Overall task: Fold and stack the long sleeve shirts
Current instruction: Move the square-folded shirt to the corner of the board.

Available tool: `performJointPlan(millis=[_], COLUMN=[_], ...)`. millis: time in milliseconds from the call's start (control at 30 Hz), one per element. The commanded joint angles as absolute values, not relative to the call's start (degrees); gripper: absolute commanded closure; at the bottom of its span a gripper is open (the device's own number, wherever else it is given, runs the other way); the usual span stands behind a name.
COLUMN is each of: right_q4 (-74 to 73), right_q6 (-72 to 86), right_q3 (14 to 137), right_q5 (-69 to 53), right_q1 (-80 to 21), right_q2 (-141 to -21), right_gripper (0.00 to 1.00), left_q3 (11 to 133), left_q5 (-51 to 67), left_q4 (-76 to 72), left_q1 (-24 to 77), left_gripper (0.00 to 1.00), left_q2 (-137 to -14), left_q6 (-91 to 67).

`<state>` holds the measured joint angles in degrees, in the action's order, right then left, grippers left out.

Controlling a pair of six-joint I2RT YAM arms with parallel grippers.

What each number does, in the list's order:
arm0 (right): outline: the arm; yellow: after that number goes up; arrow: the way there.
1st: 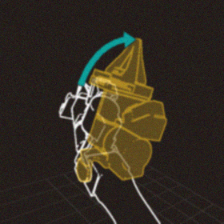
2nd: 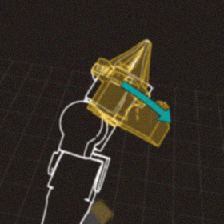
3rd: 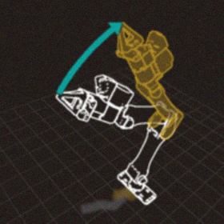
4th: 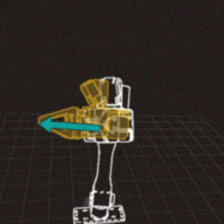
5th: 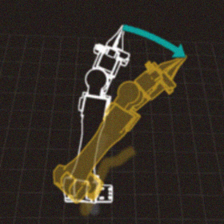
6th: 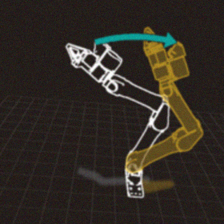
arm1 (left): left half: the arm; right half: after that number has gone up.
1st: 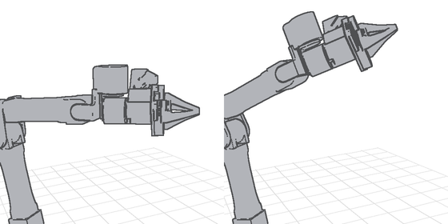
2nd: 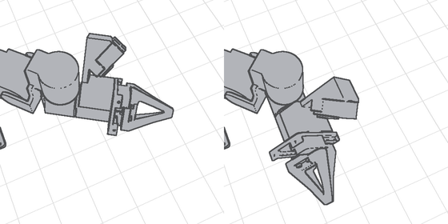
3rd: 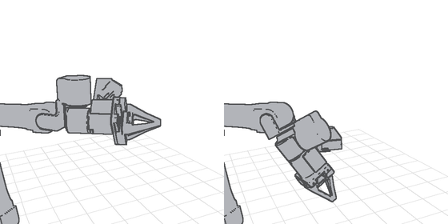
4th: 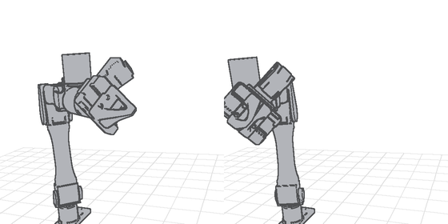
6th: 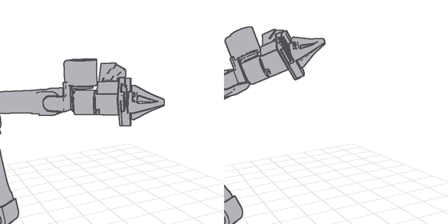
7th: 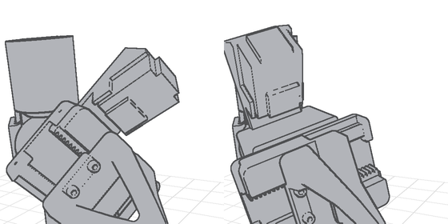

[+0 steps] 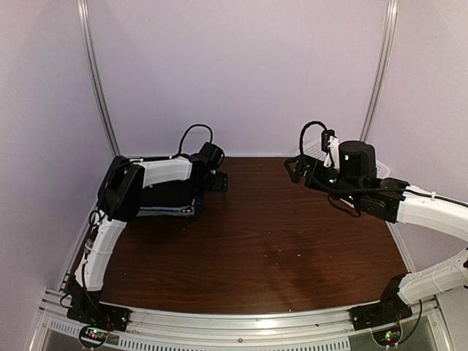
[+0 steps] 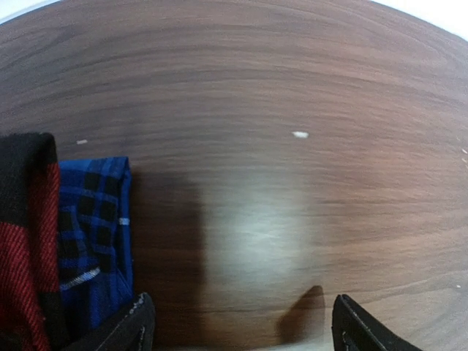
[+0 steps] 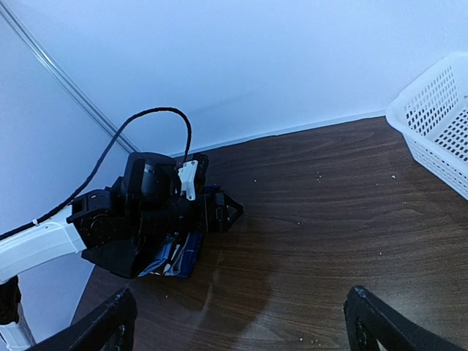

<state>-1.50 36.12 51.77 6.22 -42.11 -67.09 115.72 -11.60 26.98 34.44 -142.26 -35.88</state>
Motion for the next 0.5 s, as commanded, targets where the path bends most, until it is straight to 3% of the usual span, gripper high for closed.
performJointPlan(millis=[0, 467], right_q4=[-0.2, 4.0], right_q6=[36.4, 37.1], right_q3=[51.4, 52.0], right_q5=[5.1, 2.2], right_q1=[-42.1, -42.3], right_q2=[-68.1, -72.2], right_gripper=[0.00, 0.00], left_q3=[109.4, 90.6], left_q5=[-14.4, -14.4], left_q4=[29.2, 23.4], left_q1=[29.9, 24.6], left_gripper=[0.14, 0.14], left_q2=[-138.5, -128.0], left_q6=[-38.9, -38.5])
